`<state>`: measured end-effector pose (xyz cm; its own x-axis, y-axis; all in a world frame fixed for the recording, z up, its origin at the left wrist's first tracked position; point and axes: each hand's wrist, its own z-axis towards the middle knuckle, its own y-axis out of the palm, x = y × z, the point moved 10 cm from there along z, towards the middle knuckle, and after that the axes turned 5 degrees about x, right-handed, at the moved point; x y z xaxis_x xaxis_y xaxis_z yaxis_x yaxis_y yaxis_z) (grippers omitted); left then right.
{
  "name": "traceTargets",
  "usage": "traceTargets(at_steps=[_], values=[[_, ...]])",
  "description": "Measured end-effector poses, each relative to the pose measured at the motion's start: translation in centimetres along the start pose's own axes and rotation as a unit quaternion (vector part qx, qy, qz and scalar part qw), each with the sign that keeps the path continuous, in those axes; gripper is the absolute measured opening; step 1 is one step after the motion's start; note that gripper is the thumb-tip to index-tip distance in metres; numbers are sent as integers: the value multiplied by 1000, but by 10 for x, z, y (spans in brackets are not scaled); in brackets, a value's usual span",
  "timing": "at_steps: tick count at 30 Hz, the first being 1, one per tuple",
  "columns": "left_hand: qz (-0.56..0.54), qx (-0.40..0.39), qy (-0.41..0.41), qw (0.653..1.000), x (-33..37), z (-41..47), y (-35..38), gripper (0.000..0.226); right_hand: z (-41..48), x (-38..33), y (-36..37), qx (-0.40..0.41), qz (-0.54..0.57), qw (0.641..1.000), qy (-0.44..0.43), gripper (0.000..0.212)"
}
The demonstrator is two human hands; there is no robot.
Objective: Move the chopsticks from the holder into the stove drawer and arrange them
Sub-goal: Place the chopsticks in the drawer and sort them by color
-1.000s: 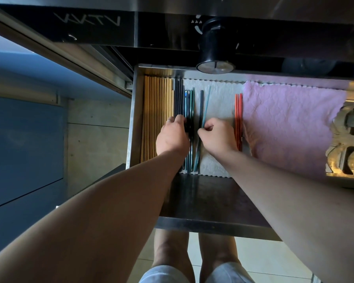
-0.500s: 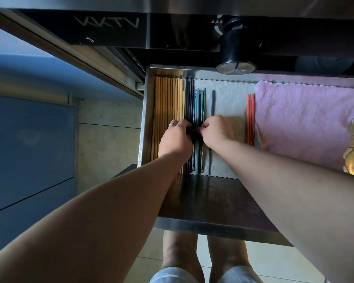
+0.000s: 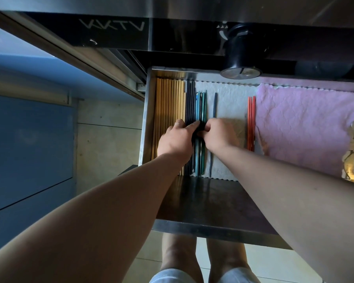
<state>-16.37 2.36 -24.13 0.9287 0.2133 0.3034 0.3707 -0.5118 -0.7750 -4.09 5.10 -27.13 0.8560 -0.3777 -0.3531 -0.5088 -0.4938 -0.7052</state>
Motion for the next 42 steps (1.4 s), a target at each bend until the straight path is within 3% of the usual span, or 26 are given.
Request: traceTargets(at_steps=[4,8,12,18,28,33,42], values=[[76,-4,18,997,8,3,-1,69,2,3,0,22,-18,999,18,5],[79,3,37,996,8,5,-1,68,0,3,0,4,37,999,7,4],[120,42,69,989,13,-2,-7,74,-3,14,-21,50,53,997,-13,1],[134,-39,94,986,20,-7,16,83,-6,23,-21,25,14,999,-28,12],[121,-79,79,986,18,-7,20,84,-7,24,-7,6,-47,999,8,10],[106,-67,87,988,18,-6,15,78,-10,24,-8,-8,3,999,42,20],[71,-19,66,995,7,-11,4,67,-17,2,-10,4,78,997,25,14]])
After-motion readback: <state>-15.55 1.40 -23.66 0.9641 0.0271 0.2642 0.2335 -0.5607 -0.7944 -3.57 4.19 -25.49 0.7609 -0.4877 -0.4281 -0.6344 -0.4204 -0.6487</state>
